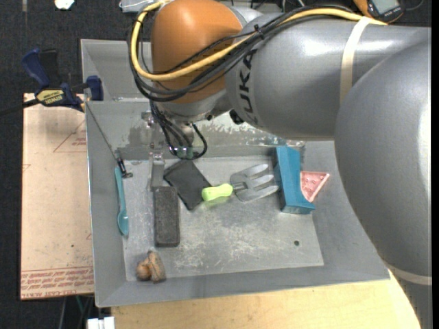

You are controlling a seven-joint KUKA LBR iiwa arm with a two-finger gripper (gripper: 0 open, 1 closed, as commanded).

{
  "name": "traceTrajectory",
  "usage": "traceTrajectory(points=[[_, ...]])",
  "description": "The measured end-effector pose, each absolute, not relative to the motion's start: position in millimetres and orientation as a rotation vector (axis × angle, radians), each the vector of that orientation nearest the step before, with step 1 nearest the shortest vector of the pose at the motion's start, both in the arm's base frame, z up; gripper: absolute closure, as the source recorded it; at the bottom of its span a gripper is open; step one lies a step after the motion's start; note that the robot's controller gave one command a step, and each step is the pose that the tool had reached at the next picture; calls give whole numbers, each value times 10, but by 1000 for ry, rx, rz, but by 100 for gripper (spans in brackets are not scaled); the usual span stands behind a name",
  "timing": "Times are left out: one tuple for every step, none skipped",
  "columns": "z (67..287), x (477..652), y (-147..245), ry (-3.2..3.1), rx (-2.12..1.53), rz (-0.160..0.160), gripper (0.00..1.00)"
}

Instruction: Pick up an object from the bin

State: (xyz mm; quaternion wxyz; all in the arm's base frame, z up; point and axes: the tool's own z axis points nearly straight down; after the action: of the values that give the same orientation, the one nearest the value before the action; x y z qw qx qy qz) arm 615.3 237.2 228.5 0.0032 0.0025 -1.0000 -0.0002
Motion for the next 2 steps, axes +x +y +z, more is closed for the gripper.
traceTrajectory(points=[[2337, 6171, 2356, -3143, 3, -3, 0], [1609, 6224, 1907, -3129, 327, -4, 0]])
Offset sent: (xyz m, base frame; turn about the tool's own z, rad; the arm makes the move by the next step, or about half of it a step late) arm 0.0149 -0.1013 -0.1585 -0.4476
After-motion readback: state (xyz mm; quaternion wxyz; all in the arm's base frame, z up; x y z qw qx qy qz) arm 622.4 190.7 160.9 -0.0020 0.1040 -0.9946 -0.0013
